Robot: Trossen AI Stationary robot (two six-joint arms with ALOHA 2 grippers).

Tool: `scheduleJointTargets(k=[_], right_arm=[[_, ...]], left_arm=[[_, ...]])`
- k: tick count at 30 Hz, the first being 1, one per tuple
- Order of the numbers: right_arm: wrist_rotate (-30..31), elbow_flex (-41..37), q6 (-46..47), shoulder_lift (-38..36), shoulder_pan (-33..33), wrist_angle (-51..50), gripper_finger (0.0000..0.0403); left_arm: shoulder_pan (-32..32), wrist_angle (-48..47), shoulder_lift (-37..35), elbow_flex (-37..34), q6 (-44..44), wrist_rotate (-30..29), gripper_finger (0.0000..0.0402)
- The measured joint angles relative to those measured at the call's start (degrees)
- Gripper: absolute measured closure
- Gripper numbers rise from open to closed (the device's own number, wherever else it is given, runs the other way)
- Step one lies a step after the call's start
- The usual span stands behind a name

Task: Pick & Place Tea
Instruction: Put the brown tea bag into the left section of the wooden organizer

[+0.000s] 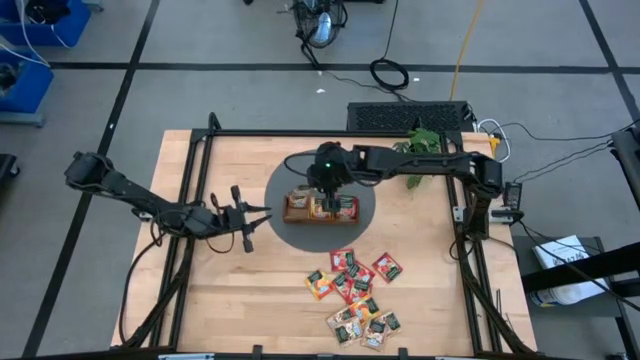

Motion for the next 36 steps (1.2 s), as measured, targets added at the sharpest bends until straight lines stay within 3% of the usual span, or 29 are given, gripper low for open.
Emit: scheduleJointTargets(k=[14, 36], right_arm=[[0.2, 0.7, -1.5, 8.8, 0.5, 4.7, 0.0403], [1.9, 2.6, 1.3, 13.0, 0.9, 3.0, 0.0403]], left_arm=[[-0.2, -0.1, -3.1, 0.0, 8.5, -10.0, 0.0314], [-0.2, 1.6, -3.8, 0.0, 12.9, -9.9, 0.0314]])
